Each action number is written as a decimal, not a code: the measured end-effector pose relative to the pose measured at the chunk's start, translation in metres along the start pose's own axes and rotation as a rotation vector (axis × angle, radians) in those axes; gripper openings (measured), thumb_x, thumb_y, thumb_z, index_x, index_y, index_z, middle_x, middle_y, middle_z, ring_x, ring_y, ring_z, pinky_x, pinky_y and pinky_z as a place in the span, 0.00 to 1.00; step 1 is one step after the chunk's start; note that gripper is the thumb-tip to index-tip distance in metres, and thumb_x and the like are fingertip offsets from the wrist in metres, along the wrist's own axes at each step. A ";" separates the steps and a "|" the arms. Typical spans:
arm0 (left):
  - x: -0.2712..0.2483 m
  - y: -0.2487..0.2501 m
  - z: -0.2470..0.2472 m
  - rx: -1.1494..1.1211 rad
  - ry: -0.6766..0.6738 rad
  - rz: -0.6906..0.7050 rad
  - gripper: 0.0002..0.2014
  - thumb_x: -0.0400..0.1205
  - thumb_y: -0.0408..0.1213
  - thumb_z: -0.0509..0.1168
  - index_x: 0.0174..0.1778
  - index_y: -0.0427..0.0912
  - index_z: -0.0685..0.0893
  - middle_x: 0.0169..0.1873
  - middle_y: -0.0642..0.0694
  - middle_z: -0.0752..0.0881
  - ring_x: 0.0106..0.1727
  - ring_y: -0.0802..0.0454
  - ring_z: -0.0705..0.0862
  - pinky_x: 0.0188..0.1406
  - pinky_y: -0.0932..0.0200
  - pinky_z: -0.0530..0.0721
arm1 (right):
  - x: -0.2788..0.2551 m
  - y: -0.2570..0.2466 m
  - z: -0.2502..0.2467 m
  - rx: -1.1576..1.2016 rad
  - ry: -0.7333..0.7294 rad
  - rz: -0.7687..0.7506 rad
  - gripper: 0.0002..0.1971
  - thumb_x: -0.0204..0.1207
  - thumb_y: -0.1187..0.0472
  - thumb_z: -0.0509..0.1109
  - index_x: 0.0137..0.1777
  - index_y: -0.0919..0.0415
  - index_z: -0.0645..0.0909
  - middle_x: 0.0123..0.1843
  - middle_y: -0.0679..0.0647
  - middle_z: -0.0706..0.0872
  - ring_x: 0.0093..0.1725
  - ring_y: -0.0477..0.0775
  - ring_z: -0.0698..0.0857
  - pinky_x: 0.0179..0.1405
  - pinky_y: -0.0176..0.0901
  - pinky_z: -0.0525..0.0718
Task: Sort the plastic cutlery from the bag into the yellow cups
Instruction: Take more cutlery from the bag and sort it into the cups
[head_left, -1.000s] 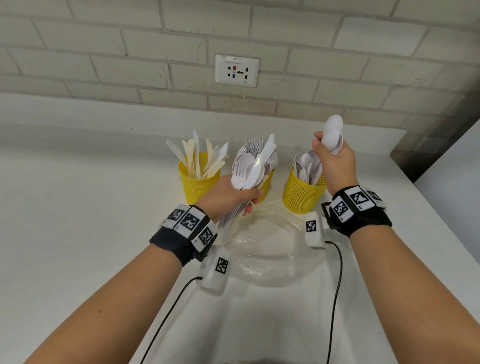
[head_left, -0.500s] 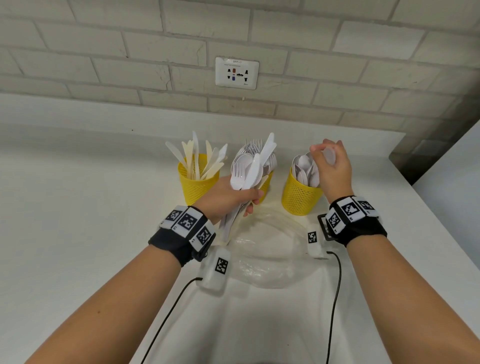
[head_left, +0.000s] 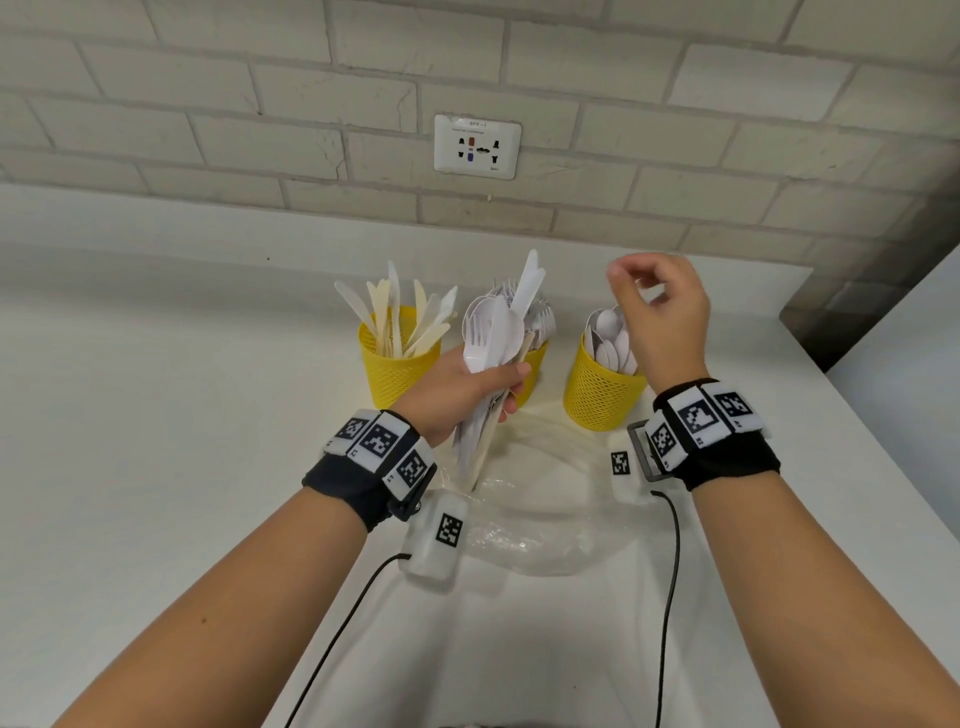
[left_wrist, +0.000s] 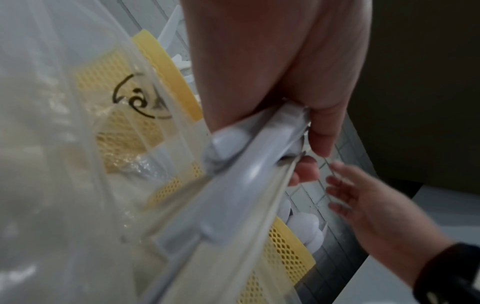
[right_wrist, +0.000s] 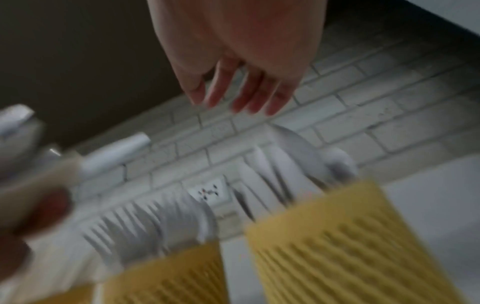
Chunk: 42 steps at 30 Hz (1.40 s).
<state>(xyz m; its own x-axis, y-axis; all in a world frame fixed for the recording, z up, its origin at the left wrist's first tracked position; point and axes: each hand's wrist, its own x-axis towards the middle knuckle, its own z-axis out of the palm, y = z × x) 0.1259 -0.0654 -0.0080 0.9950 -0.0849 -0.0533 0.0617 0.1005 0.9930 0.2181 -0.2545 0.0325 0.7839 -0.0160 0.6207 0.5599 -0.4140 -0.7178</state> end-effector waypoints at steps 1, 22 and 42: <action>0.001 0.000 0.000 -0.013 0.001 -0.009 0.03 0.82 0.32 0.66 0.44 0.38 0.81 0.34 0.43 0.82 0.31 0.49 0.81 0.34 0.57 0.80 | -0.001 -0.013 0.002 0.087 -0.123 0.018 0.06 0.74 0.58 0.73 0.48 0.57 0.86 0.44 0.50 0.86 0.44 0.42 0.83 0.47 0.35 0.80; -0.008 0.006 0.008 -0.026 -0.186 0.015 0.02 0.83 0.30 0.64 0.44 0.38 0.78 0.35 0.44 0.83 0.32 0.52 0.82 0.32 0.60 0.83 | -0.019 -0.062 0.020 0.082 -0.734 0.205 0.06 0.73 0.68 0.73 0.49 0.67 0.88 0.33 0.56 0.89 0.34 0.41 0.82 0.36 0.29 0.79; -0.004 0.004 0.015 0.054 -0.110 0.033 0.13 0.81 0.30 0.67 0.61 0.34 0.78 0.28 0.47 0.75 0.23 0.55 0.75 0.25 0.62 0.77 | -0.019 -0.061 0.025 0.245 -0.268 0.216 0.09 0.77 0.56 0.70 0.49 0.60 0.76 0.39 0.48 0.83 0.36 0.32 0.81 0.40 0.24 0.77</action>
<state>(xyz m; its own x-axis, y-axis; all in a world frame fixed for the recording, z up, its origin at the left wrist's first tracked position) 0.1213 -0.0794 -0.0019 0.9815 -0.1910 -0.0113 0.0215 0.0514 0.9984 0.1752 -0.2065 0.0568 0.9142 0.1724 0.3667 0.3969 -0.1980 -0.8963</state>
